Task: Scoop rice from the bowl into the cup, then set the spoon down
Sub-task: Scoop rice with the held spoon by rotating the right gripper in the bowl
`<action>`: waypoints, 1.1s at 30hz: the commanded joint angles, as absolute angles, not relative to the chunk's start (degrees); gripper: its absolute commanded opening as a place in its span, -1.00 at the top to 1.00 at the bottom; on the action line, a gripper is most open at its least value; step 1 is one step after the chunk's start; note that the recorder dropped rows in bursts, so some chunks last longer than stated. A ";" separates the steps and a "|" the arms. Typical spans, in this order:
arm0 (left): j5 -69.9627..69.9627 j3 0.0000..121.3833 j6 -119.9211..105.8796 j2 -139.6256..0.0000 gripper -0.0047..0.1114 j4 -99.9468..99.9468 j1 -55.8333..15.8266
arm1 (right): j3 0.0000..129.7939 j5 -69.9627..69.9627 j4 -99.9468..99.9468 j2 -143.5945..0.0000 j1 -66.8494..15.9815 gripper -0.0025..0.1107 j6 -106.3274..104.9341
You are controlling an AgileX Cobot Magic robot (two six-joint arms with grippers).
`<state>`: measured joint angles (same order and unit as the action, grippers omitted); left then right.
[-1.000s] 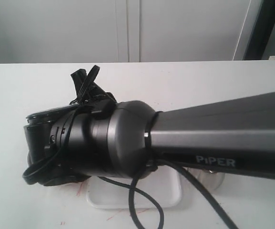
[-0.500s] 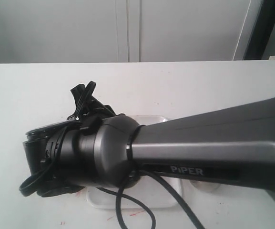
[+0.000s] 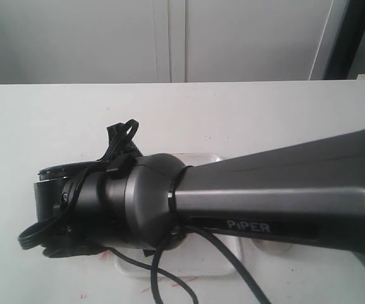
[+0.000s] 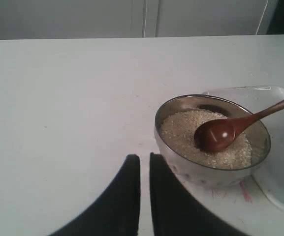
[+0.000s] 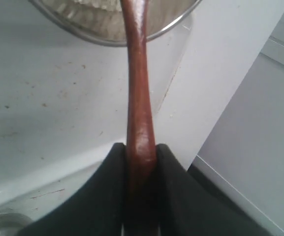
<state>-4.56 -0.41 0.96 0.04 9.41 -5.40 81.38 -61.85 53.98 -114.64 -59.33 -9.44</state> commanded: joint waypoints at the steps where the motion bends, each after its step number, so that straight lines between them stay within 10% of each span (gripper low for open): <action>1: -4.38 0.00 1.06 0.00 0.67 9.78 -5.30 | 81.57 -61.36 51.39 -114.90 -59.39 0.96 -8.83; 33: -4.38 0.00 1.06 0.00 0.67 9.78 -5.30 | 81.57 -61.21 42.86 -114.90 -59.29 0.96 10.60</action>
